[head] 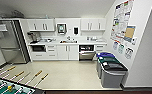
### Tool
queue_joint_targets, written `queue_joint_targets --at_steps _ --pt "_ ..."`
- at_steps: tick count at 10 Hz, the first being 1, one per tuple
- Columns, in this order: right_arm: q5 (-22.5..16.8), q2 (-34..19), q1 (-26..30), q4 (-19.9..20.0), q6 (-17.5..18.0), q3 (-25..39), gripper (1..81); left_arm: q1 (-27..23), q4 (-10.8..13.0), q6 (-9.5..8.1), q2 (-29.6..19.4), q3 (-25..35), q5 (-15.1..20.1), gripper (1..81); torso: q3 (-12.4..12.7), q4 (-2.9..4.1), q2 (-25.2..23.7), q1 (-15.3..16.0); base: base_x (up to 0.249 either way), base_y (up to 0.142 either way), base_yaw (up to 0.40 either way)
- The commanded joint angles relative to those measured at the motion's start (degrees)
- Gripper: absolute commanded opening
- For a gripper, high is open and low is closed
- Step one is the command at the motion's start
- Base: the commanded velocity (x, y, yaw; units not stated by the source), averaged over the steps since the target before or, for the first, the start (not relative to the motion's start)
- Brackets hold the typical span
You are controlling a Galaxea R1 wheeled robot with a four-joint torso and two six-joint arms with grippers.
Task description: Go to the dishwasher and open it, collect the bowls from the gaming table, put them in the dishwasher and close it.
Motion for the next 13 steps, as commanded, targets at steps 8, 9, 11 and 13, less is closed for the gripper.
queue_joint_targets --at_steps 8,9,11,13 --pt "-3.3 -0.9 2.7 -1.4 -0.3 0.1 1.0 -2.8 0.2 0.52 0.3 0.1 3.4 1.0 0.0 0.0 0.0 0.0 0.17 0.0 0.0" --pt "-3.3 -0.8 2.7 -1.5 -0.3 0.0 1.0 -2.8 0.2 0.52 0.4 0.1 3.4 1.0 0.0 0.0 0.0 0.0 0.17 0.0 0.0" --pt "-3.3 -0.7 2.7 -1.5 -0.3 0.0 1.0 -2.8 -0.2 0.43 0.3 0.1 3.4 1.0 0.0 0.0 0.0 0.0 0.17 0.0 0.0" --pt "-3.3 -0.4 2.7 -2.2 -0.3 -0.6 1.0 -2.8 -0.2 0.43 0.5 0.1 3.4 1.0 0.0 0.0 0.0 0.0 0.169 0.0 0.0"
